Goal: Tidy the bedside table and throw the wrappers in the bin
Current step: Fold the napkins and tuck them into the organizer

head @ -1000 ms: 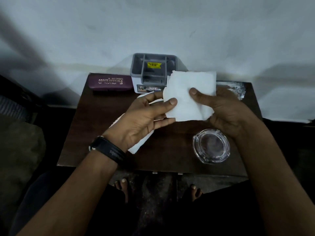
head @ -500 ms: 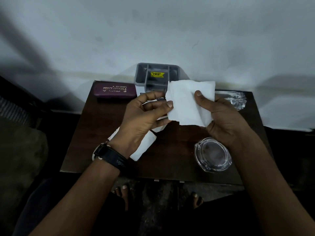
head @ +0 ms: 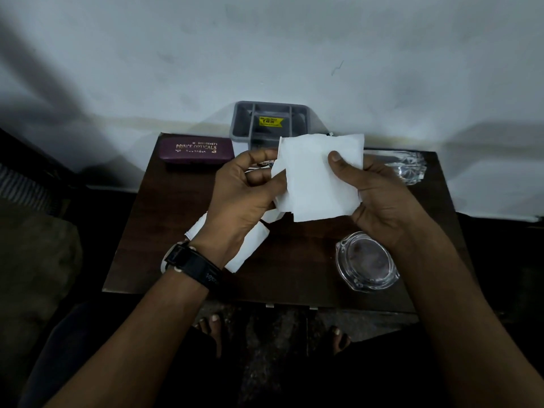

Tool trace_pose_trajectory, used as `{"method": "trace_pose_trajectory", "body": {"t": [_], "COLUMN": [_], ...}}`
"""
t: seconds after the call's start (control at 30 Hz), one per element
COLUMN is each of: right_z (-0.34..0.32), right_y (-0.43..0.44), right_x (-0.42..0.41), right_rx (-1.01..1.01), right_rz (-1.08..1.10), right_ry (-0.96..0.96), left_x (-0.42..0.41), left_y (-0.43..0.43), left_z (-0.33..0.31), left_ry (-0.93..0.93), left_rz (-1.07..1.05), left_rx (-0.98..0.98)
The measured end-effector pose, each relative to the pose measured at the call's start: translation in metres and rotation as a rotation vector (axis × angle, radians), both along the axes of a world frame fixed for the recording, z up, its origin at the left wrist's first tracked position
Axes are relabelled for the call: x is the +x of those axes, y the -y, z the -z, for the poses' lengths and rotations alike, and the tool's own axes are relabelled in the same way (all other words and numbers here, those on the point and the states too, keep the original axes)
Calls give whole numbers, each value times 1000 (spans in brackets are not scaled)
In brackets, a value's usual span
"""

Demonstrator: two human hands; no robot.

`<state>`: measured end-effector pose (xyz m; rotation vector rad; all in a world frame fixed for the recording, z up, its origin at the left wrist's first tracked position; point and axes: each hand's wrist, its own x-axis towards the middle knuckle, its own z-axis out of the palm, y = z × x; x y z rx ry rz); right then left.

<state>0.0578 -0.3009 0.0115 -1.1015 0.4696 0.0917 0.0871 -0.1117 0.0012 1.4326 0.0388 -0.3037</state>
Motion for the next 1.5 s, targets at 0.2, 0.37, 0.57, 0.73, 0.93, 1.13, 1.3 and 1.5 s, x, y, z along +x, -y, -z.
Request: {"method": "trace_pose_trajectory", "body": {"t": [0.2, 0.37, 0.57, 0.73, 0.93, 1.13, 1.3, 1.5], "right_z": [8, 9, 9, 13, 15, 14, 13, 13], "right_y": [0, 2, -6, -9, -12, -13, -13, -14], "right_x": [4, 6, 3, 1, 2, 2, 3, 3], "right_rx": [-7, -2, -76, -147, -221, -211, -181, -212], "right_rz": [101, 133, 60, -3, -64, -34, 63, 100], "right_ry": [40, 56, 44, 67, 75, 67, 71, 70], "left_x": [1, 2, 0, -2, -2, -4, -8, -12], "left_y": [-1, -3, 0, 1, 3, 4, 8, 9], "left_z": [0, -1, 2, 6, 8, 11, 14, -2], "left_ry": [83, 66, 72, 54, 19, 64, 377, 188], "left_rz": [-43, -77, -18, -22, -16, -102, -113, -80], "left_rx": [78, 44, 63, 59, 71, 66, 232, 92]}}
